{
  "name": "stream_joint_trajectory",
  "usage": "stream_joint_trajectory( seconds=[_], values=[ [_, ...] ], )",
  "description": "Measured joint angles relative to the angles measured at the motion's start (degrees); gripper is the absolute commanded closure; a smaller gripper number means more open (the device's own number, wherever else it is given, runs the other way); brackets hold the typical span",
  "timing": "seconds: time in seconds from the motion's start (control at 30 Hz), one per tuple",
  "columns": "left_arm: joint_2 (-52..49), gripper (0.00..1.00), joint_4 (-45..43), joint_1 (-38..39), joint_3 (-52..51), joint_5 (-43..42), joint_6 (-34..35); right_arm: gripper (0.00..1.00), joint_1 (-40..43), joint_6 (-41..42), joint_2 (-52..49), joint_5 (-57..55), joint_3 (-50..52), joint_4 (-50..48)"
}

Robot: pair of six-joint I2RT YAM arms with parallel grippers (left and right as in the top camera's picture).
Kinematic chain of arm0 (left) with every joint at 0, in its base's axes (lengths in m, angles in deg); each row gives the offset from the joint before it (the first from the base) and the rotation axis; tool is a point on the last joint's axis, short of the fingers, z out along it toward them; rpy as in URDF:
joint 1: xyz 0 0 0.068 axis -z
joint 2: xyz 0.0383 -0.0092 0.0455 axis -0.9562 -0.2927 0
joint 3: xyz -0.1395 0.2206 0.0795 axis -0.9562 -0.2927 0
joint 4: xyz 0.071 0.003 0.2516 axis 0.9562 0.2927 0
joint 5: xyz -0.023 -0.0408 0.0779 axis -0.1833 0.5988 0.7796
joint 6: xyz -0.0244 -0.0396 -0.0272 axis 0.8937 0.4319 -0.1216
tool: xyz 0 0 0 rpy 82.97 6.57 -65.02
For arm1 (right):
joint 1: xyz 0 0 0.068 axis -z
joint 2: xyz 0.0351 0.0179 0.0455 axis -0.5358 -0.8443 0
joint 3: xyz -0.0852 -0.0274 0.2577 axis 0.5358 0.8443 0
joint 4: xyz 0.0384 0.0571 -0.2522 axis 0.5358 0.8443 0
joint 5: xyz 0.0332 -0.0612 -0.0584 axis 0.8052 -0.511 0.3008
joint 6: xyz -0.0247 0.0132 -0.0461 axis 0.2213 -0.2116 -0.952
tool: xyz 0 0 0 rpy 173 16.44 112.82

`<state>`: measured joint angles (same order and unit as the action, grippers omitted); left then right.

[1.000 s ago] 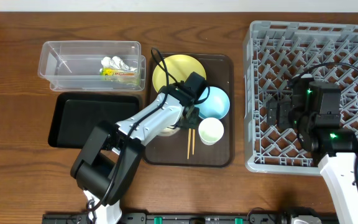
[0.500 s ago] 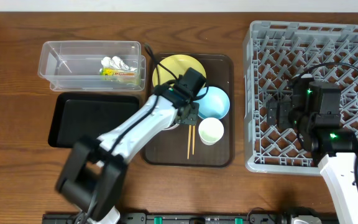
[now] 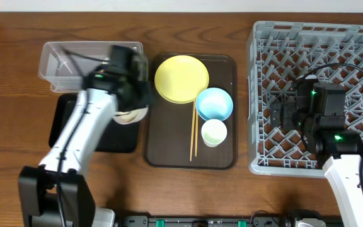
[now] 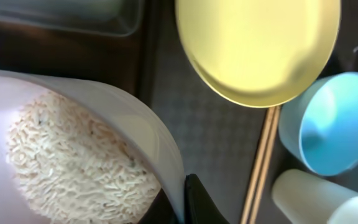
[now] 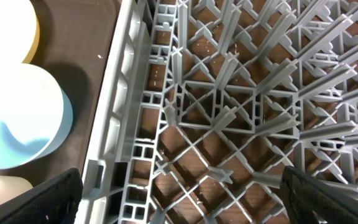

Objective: Sort waste into correct bins and load items into the dishwasher rack
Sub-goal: 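Grasp the rim of the white rice bowl with the left gripper, then tip the white bowl over the black tray to dump the rice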

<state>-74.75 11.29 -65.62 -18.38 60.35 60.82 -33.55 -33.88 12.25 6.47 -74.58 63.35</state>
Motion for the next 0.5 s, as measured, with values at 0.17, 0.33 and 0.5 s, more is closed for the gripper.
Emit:
stream_joint_trajectory(
  seconds=[0.17,0.33,0.5],
  values=[
    [-1.7,0.94,0.0,-11.5,-2.7,-15.0,-5.9,0.01,0.0,0.0,0.0,0.0,0.0,0.0],
    [-5.7,0.94,0.0,-20.1,-4.5,-31.7,-12.0,0.01,0.0,0.0,0.0,0.0,0.0,0.0],
    [-9.9,0.94,0.0,-26.9,-6.1,-48.2,-15.6,0.01,0.0,0.0,0.0,0.0,0.0,0.0]
  ],
)
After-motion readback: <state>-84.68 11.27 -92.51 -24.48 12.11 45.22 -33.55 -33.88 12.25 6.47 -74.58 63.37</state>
